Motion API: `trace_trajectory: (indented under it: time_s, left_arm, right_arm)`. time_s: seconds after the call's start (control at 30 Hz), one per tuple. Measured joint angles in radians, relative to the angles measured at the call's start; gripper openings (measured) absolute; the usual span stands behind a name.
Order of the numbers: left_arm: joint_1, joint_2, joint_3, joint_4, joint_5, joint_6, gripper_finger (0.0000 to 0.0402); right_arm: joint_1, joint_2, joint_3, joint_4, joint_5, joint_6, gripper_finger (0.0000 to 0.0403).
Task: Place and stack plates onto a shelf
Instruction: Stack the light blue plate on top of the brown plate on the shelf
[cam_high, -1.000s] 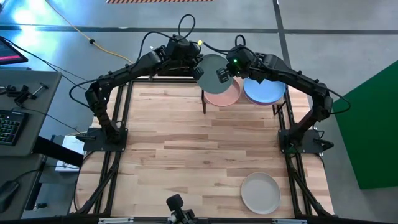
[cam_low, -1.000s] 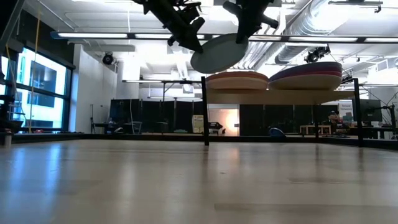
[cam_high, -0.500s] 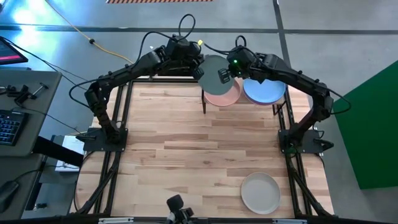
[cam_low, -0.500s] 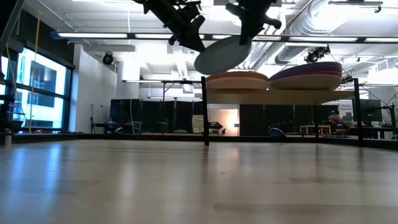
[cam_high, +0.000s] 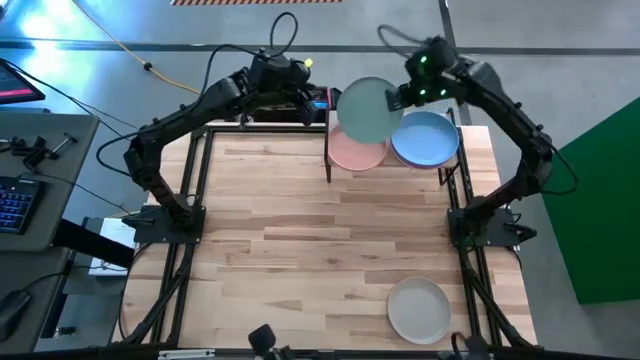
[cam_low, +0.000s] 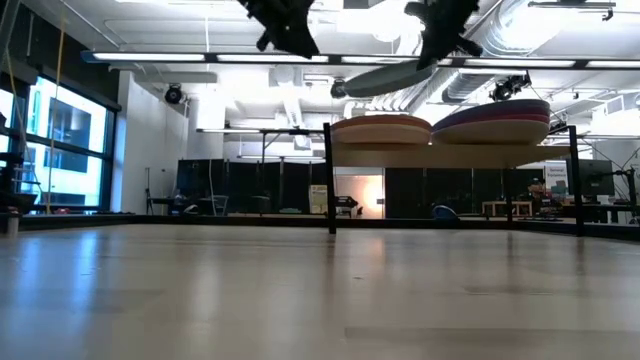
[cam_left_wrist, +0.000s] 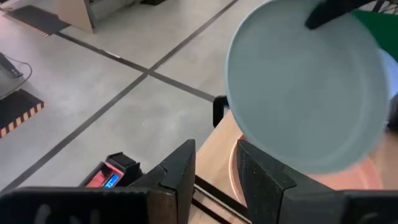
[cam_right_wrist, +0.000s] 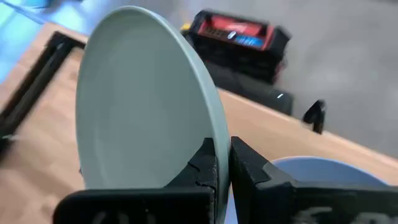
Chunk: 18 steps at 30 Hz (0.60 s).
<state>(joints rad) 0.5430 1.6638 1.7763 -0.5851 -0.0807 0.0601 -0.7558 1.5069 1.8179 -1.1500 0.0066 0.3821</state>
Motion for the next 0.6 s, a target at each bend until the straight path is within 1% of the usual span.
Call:
trace_trajectory:
  time_s: [0.13, 0.23, 0.27, 0.37, 0.6]
  left_arm:
    - [-0.003, -0.035, 0.000, -0.025, 0.000, -0.004, 0.0104]
    - [-0.003, -0.049, 0.000, -0.038, -0.002, -0.004, 0.0104]
    - [-0.003, -0.051, 0.000, -0.039, -0.006, -0.004, 0.0104]
    - [-0.003, -0.055, 0.000, -0.059, -0.011, -0.005, 0.0104]
    - [-0.003, -0.055, 0.000, -0.101, -0.013, -0.024, 0.0104]
  right_arm:
    - [-0.110, 0.023, 0.000, -0.019, -0.212, -0.049, 0.0000]
    - [-0.141, 0.039, 0.000, -0.034, -0.347, -0.084, 0.0000]
    - [-0.144, 0.047, 0.000, -0.055, -0.377, -0.098, 0.0000]
    - [-0.144, 0.072, -0.001, -0.120, -0.392, -0.136, 0.0000]
    - [-0.139, 0.109, -0.001, -0.078, -0.434, -0.182, 0.0000]
